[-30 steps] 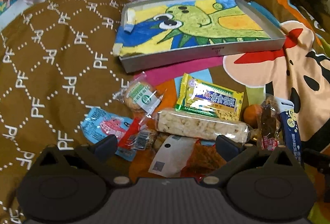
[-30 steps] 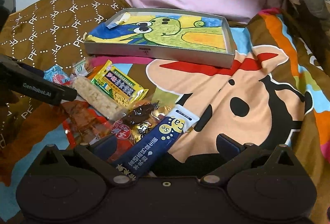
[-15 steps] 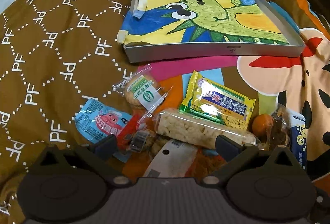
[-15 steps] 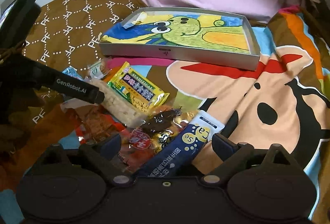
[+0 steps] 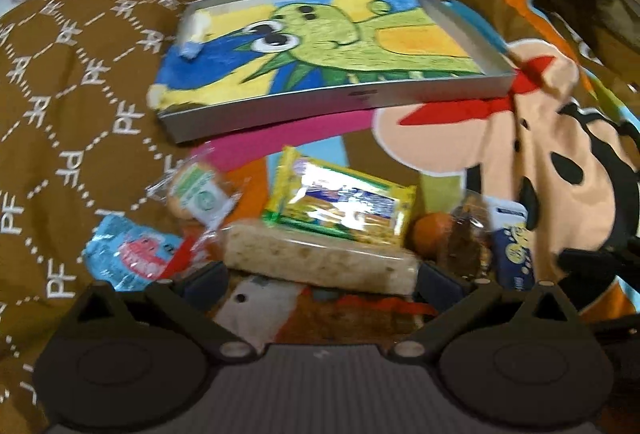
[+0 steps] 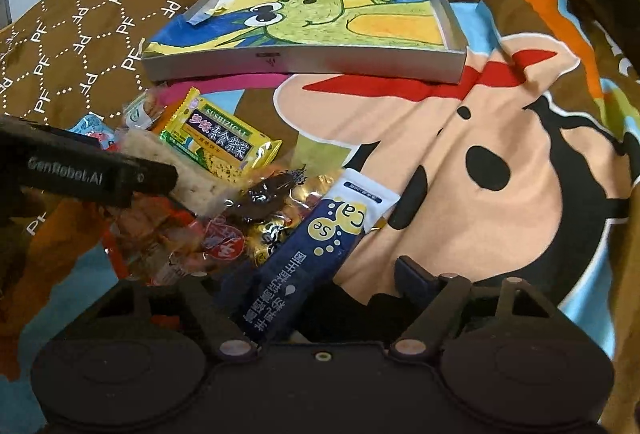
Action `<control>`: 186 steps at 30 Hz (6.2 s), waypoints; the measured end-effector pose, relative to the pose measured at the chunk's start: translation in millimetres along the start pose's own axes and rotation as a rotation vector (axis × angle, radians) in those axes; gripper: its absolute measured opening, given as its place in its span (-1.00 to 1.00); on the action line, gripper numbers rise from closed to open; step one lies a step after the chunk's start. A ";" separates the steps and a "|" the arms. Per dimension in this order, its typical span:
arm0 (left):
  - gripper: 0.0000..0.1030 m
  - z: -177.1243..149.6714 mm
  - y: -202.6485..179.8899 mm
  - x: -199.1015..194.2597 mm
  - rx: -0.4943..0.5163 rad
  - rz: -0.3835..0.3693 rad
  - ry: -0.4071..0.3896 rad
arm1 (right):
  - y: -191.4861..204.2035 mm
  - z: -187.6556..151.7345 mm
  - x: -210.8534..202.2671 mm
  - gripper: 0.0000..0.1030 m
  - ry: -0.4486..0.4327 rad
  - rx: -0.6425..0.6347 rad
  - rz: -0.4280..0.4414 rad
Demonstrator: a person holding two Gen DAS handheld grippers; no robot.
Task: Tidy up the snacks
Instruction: 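Grasp the blue milk-powder stick with the right tool while the left tool grasps the brown jerky packet, then lift both held snacks and carry them over the grey tray, then lower both snacks into the tray and open both tools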
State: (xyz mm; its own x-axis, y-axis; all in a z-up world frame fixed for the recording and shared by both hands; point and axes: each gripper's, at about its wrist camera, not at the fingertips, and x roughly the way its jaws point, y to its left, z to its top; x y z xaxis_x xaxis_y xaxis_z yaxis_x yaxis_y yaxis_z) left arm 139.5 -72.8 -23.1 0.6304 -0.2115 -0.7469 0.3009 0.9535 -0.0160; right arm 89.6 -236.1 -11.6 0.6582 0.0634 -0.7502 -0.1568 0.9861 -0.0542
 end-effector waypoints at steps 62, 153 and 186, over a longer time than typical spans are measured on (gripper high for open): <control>0.12 -0.6 -89.6 31.2 0.257 -0.065 0.137 | -36.5 -4.7 -18.1 -0.30 0.015 -0.100 -0.064; -0.04 161.1 60.7 99.3 -0.176 0.279 -0.188 | 23.4 179.7 114.4 -0.50 -0.385 -0.228 -0.122; 0.81 145.3 63.9 72.7 -0.195 0.246 -0.216 | 0.1 174.5 81.1 0.58 -0.381 -0.054 -0.031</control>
State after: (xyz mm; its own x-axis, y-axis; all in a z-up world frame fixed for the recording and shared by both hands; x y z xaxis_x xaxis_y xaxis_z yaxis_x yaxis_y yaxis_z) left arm 308.5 -58.4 18.1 0.8092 0.0086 -0.5874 -0.0074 1.0000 0.0045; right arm 271.5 -204.1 42.5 0.8882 0.0962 -0.4492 -0.1643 0.9797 -0.1150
